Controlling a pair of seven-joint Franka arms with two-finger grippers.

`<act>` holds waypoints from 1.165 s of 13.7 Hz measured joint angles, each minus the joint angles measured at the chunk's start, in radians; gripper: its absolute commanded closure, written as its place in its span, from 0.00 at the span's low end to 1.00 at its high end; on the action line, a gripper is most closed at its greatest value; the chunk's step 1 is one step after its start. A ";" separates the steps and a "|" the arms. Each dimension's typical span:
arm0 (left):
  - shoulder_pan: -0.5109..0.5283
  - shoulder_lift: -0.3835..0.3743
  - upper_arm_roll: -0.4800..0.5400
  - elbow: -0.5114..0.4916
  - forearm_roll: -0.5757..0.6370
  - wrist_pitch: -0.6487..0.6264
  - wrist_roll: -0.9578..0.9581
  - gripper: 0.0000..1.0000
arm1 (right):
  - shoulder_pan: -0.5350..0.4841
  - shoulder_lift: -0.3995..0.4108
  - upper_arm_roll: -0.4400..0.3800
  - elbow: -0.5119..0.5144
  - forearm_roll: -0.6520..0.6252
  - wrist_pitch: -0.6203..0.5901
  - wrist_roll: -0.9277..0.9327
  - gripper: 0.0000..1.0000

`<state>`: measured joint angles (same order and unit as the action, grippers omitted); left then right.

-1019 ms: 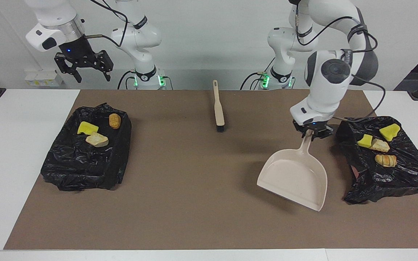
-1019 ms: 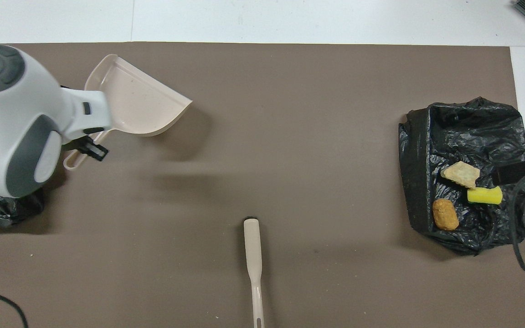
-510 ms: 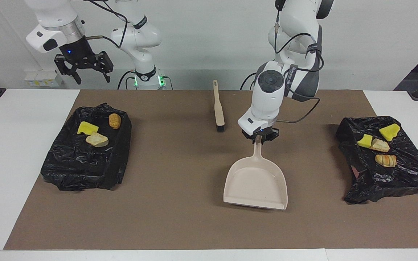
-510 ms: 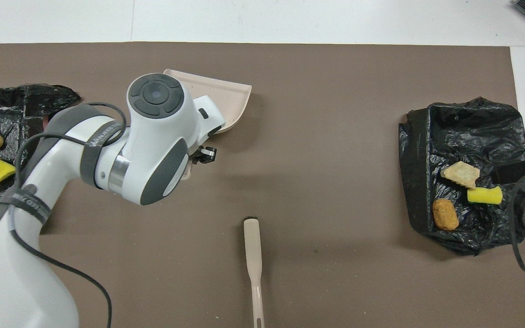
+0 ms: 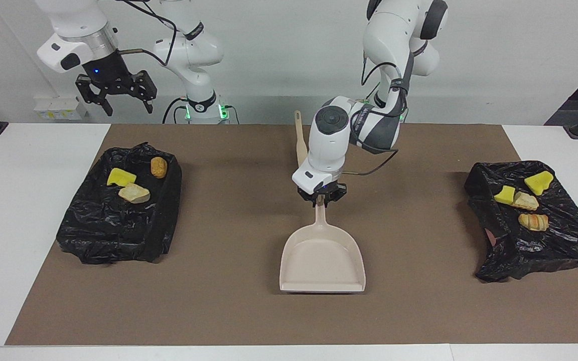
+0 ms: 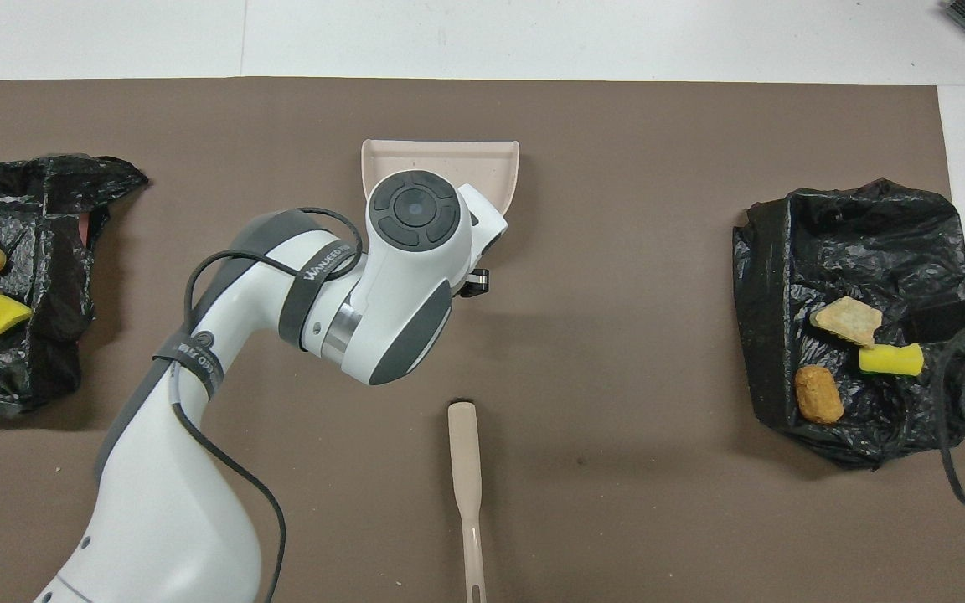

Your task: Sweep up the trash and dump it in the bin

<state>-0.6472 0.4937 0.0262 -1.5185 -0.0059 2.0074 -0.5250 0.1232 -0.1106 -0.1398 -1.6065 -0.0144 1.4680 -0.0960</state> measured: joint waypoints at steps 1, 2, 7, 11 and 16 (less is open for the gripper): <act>-0.002 0.021 0.000 0.016 0.000 0.003 -0.006 1.00 | 0.000 0.000 0.000 -0.001 0.000 0.000 0.000 0.00; -0.002 0.032 0.001 0.025 -0.001 0.004 -0.007 1.00 | 0.000 0.000 0.000 -0.001 0.000 0.000 0.000 0.00; -0.002 0.040 0.002 0.029 -0.036 0.038 -0.016 0.43 | 0.000 -0.001 0.000 -0.004 0.000 0.000 0.000 0.00; -0.002 0.041 0.003 0.029 -0.037 0.042 -0.032 0.00 | 0.000 -0.001 0.000 -0.004 0.000 0.000 0.000 0.00; 0.015 -0.034 0.047 -0.004 -0.037 0.034 0.001 0.00 | 0.000 -0.001 0.000 -0.004 -0.001 0.002 0.000 0.00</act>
<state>-0.6317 0.4596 0.0733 -1.5225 -0.0424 2.0410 -0.5240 0.1232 -0.1121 -0.1397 -1.6106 -0.0149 1.4704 -0.0961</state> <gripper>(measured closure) 0.000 0.000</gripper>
